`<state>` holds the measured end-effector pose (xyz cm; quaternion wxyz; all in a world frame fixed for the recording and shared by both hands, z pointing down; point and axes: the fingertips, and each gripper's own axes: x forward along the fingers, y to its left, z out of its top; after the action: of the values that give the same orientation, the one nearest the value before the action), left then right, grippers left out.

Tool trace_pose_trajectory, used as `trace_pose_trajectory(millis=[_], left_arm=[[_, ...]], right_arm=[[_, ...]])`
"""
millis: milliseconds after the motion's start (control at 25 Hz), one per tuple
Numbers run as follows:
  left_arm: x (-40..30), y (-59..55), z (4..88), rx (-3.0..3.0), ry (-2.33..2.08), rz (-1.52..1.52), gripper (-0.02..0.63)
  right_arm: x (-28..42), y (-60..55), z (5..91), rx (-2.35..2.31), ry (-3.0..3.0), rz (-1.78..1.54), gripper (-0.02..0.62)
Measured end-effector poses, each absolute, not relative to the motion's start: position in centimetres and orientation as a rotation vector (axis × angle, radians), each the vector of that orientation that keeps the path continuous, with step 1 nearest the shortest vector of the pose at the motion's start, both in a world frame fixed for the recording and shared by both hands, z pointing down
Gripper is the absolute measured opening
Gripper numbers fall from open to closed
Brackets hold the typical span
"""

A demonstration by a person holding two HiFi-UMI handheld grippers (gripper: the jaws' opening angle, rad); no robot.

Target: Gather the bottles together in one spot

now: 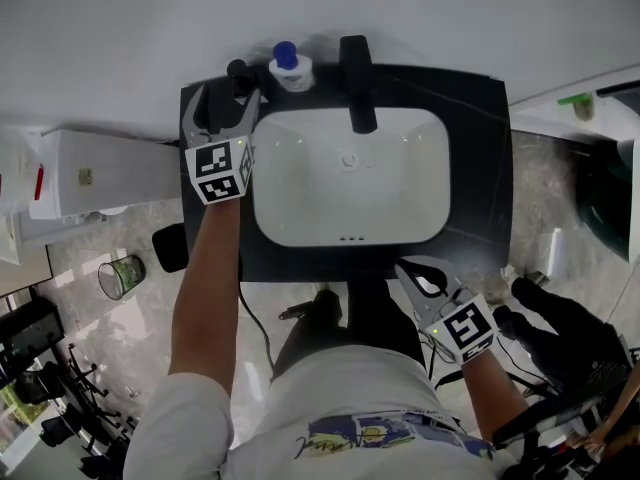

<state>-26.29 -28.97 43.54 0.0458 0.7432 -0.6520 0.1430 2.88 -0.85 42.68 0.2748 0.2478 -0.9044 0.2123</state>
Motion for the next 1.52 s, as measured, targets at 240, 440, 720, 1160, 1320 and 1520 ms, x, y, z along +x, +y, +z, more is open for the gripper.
trace_pose_trajectory(millis=[240,440,720,1160,1320,1520], left_arm=[[-25.1,-22.0,38.2,2.371,-1.894,0.409,0.293],[-22.6,-14.1,34.8,2.521,-1.754,0.423,0.223],[-19.0,-3.8,35.0,2.553,-1.478,0.393,0.058],[-13.8,6.7,36.8,2.601,-1.137,0.505,0.002],[-12.9,9.4,36.9,2.570,-1.050,0.534,0.002],[-13.0,10.7,37.0,2.543,-1.044,0.541,0.002]], right_arm=[[1.8,-0.7,41.1,0.736,-2.455,0.490,0.006],[0.8,0.5,39.9,0.800,-2.467,0.435,0.015],[-0.4,2.5,38.5,0.869,-2.466,0.369,0.011],[-1.4,6.7,36.9,0.931,-2.479,0.323,0.002],[-1.6,8.2,36.5,0.930,-2.480,0.306,0.002],[-2.1,9.3,36.1,0.908,-2.480,0.274,0.000]])
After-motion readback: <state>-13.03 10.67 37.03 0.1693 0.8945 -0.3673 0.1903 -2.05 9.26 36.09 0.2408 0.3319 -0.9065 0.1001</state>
